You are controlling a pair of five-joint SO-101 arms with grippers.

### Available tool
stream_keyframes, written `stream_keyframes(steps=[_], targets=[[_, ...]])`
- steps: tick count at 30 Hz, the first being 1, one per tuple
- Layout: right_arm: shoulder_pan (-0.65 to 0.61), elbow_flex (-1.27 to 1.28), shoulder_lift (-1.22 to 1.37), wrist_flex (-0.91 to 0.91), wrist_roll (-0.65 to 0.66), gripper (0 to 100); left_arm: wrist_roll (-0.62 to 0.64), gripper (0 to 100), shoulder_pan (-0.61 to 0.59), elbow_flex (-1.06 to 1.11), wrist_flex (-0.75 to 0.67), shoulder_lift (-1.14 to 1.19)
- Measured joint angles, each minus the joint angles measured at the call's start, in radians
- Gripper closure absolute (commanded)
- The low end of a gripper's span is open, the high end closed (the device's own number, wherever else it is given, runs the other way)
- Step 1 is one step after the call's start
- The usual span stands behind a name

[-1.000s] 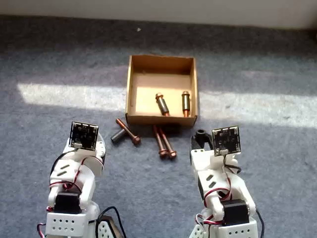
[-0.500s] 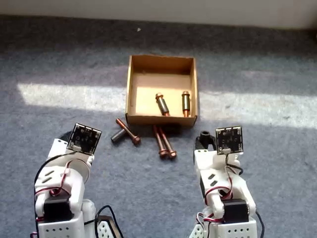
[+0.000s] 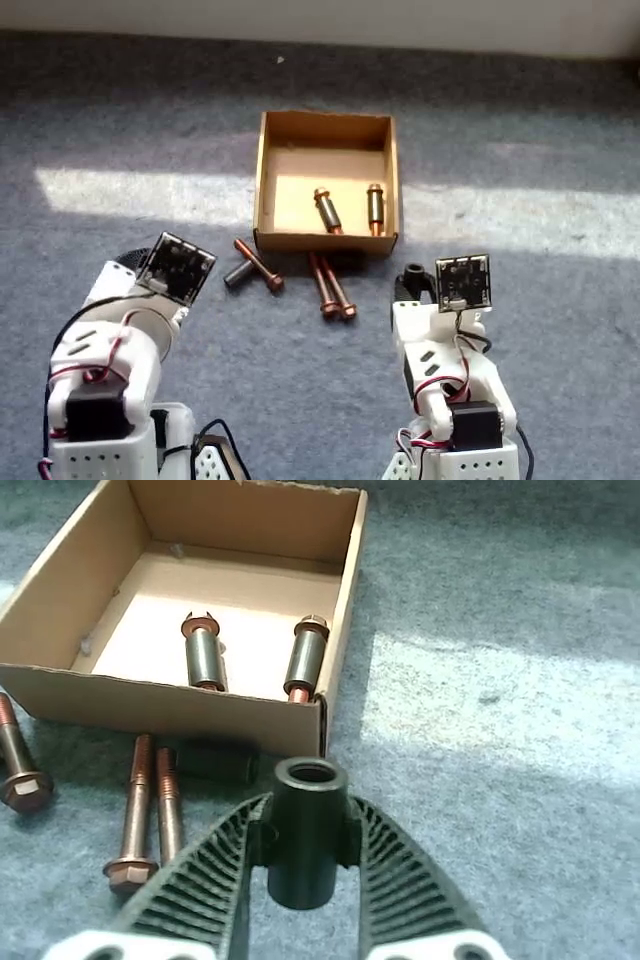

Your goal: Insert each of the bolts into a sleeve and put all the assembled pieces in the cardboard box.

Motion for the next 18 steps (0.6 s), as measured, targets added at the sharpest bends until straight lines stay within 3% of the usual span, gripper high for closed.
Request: stream_keyframes(steps=[7, 13, 18], targets=[[0.000, 0.000, 0.000, 0.000, 0.000, 99.2, -0.198, 99, 0.060, -0.163, 0.000, 0.417], [0.000, 0.000, 0.000, 0.000, 0.000, 99.2, -0.396, 84, 0.081, -0.292, 0.000, 0.747], [0.000, 0.000, 0.000, 0.000, 0.000, 99.2, -0.548, 84, 0.141, -0.316, 0.000, 0.922]])
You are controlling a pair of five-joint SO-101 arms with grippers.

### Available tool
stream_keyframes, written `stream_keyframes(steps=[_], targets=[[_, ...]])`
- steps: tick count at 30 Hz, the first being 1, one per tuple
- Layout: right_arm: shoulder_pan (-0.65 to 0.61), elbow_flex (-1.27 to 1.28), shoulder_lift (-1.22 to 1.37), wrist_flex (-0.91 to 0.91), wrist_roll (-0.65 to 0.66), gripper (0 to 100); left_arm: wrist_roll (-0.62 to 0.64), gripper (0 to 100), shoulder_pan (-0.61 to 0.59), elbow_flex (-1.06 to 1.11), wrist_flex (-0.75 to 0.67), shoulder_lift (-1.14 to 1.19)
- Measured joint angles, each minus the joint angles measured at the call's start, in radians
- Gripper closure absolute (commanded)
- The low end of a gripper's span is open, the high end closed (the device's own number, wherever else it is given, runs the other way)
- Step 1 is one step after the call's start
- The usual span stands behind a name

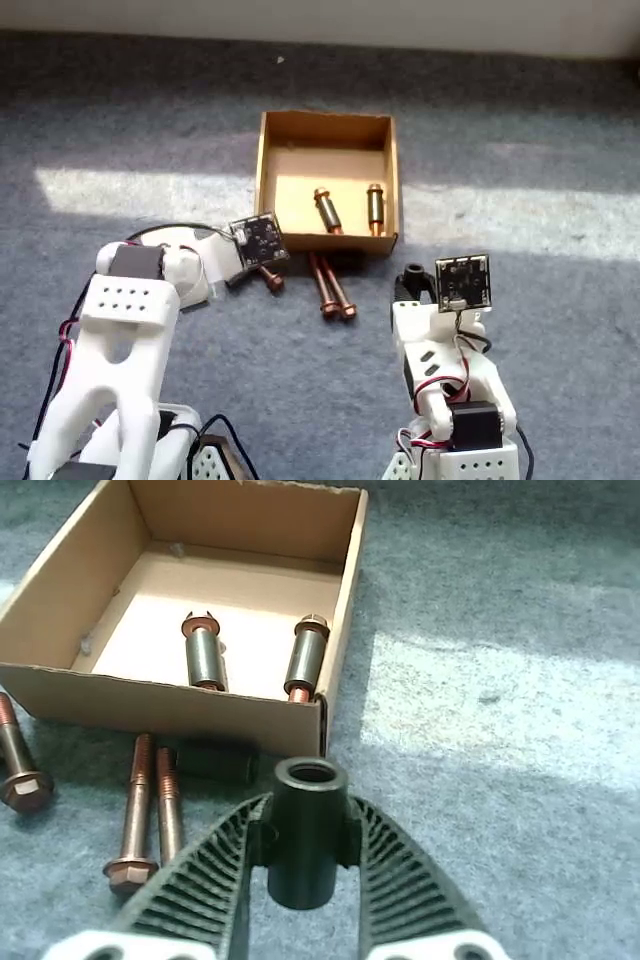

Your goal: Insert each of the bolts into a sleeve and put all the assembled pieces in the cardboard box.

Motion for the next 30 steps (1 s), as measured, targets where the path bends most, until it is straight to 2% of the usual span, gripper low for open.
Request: stream_keyframes(steps=[9, 18, 30], targets=[[0.000, 0.000, 0.000, 0.000, 0.025, 99.2, -0.155, 86, 0.121, -0.124, 0.000, 0.172], [0.000, 0.000, 0.000, 0.000, 0.061, 99.2, -0.175, 85, 0.186, -0.331, -0.002, 0.473], [0.000, 0.038, 0.000, -0.058, 0.063, 99.2, -0.198, 85, 0.241, -0.358, -0.002, 0.601]])
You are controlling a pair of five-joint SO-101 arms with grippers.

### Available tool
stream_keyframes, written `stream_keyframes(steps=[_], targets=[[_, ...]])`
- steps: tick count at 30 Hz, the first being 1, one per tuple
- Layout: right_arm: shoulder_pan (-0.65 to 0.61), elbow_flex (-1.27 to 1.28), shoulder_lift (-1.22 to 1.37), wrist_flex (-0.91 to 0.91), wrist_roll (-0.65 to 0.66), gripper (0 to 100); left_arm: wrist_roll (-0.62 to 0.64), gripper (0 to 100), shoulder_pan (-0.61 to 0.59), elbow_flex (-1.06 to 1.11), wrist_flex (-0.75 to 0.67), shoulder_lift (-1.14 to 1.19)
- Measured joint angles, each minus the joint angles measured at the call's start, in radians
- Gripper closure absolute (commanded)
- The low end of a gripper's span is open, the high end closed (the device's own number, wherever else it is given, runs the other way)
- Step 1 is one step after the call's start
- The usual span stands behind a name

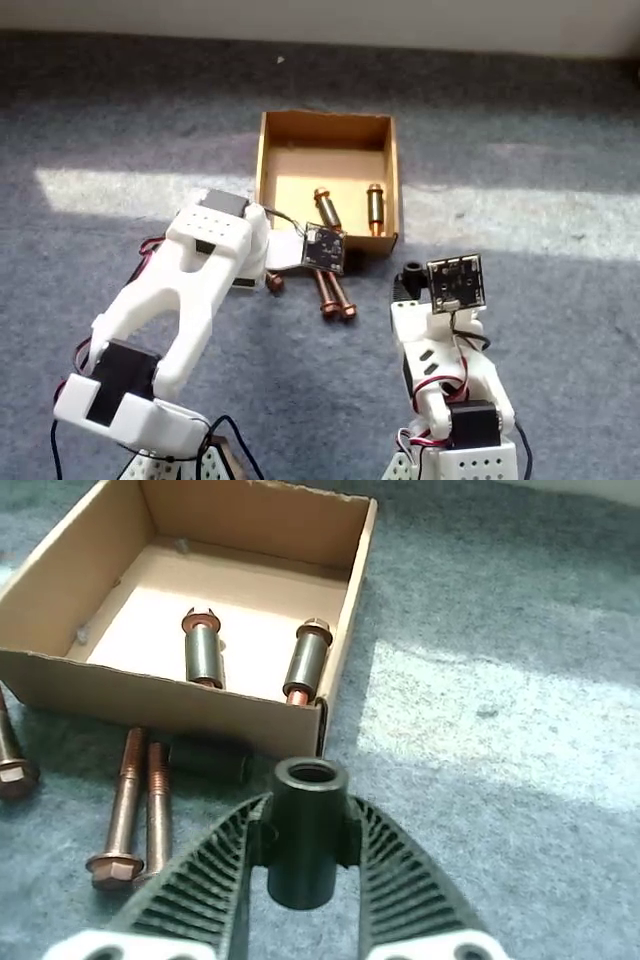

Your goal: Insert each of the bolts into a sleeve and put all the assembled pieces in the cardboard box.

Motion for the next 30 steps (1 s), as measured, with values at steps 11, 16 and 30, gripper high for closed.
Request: stream_keyframes(steps=[11, 16, 30], targets=[[0.000, 0.038, 0.000, -0.066, 0.043, 99.2, -0.014, 85, 0.014, -0.005, -0.084, 0.106], [0.000, 0.038, 0.000, -0.066, 0.046, 99.2, -0.014, 85, 0.018, -0.021, -0.150, 0.135], [0.000, 0.038, 0.000, -0.068, 0.046, 99.2, -0.014, 85, 0.017, -0.127, -0.150, 0.164]])
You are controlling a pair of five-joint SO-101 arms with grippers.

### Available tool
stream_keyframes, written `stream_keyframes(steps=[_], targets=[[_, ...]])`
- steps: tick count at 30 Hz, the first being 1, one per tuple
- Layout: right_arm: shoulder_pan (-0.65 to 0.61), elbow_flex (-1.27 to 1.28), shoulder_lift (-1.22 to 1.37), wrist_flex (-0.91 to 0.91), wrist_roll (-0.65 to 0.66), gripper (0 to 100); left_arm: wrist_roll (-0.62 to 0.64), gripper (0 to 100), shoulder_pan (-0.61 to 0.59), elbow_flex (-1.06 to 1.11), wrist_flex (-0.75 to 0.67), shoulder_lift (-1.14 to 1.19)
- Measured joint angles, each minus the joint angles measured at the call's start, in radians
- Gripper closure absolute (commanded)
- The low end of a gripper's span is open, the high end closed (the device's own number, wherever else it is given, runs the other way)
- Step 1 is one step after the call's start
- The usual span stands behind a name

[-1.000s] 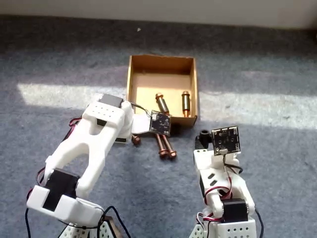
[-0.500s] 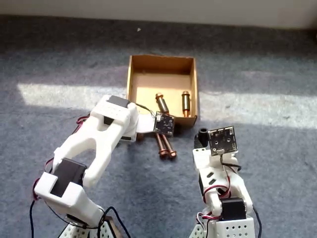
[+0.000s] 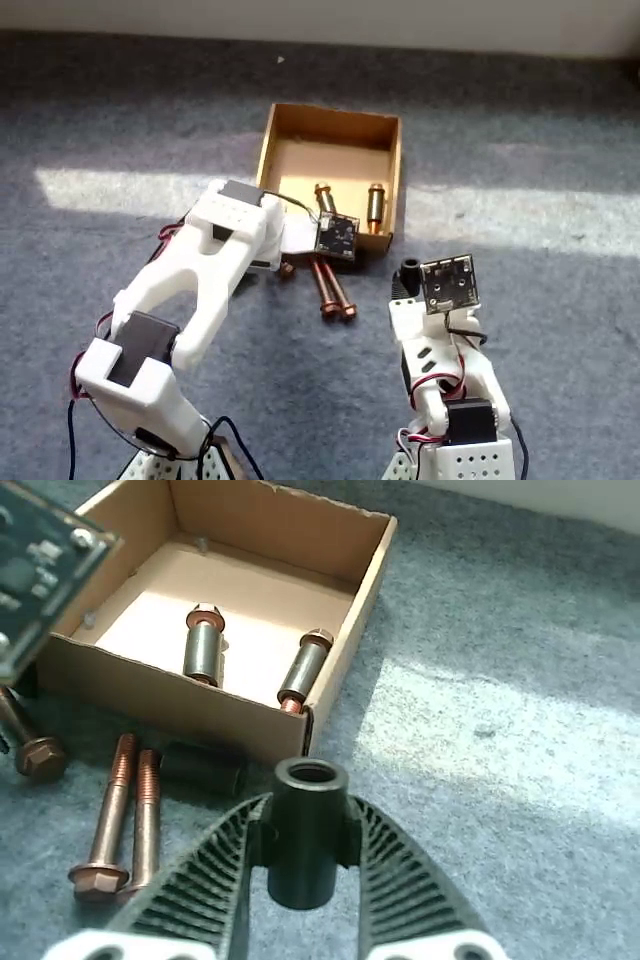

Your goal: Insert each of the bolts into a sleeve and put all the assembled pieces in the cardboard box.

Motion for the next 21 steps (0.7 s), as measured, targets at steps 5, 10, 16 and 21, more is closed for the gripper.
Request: stream_keyframes(steps=[5, 10, 16, 21], targets=[[0.000, 0.000, 0.000, 0.000, 0.003, 99.2, 0.000, 85, 0.008, -0.008, 0.000, 0.000], [0.000, 0.000, 0.000, 0.000, 0.003, 99.2, 0.000, 85, 0.043, -0.009, -0.002, 0.057], [0.000, 0.000, 0.000, 0.000, 0.003, 99.2, 0.000, 86, 0.048, -0.089, 0.002, 0.178], [0.000, 0.000, 0.000, 0.000, 0.003, 99.2, 0.000, 97, 0.048, -0.112, 0.012, 0.210]])
